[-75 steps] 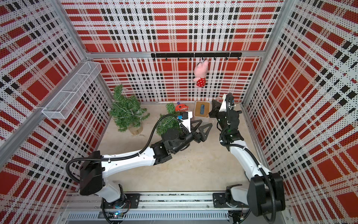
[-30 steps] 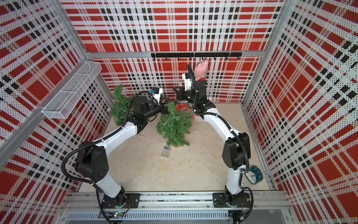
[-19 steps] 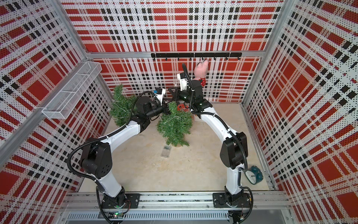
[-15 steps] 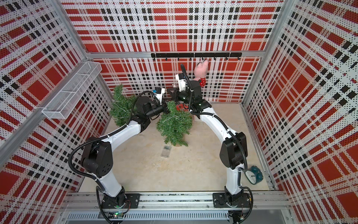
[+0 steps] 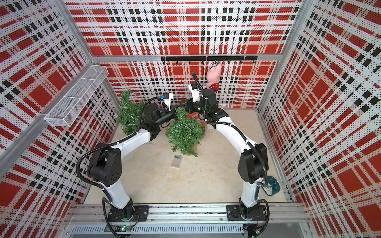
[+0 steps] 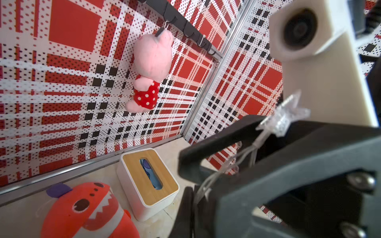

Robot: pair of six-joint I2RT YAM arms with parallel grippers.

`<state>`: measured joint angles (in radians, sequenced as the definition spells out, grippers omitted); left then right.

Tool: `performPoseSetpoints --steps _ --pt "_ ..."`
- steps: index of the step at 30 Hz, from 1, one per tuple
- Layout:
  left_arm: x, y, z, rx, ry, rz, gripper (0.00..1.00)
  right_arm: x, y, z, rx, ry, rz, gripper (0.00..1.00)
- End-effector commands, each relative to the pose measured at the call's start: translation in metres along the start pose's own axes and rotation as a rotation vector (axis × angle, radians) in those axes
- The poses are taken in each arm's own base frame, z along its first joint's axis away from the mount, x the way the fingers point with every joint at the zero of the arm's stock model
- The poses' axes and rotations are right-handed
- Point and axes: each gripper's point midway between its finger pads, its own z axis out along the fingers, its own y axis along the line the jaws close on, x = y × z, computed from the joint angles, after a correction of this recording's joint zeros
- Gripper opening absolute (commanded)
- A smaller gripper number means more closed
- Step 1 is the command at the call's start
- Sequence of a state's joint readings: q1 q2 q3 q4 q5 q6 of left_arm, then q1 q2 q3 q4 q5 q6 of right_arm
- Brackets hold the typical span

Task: Wrap string light around the christmas tree
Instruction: Wrap the light string around the Christmas tree.

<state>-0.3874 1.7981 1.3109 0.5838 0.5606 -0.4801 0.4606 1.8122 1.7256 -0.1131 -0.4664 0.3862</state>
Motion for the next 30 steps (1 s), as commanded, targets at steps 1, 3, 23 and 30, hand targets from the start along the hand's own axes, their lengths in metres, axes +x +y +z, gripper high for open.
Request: performPoseSetpoints --steps 1,3,23,30 --pt "-0.020 -0.006 -0.007 0.012 -0.064 0.019 0.00 -0.016 -0.003 -0.035 0.052 -0.029 -0.066 0.49" --pt "-0.023 -0.006 -0.007 0.009 -0.071 0.020 0.00 -0.015 -0.009 -0.045 0.070 -0.024 -0.080 0.50" --pt "-0.026 -0.013 0.001 0.026 -0.076 0.023 0.00 0.029 -0.039 -0.008 0.115 0.145 -0.200 0.56" --pt "-0.026 -0.013 -0.002 0.019 -0.073 0.031 0.00 0.020 -0.066 -0.001 0.214 0.080 -0.174 0.36"
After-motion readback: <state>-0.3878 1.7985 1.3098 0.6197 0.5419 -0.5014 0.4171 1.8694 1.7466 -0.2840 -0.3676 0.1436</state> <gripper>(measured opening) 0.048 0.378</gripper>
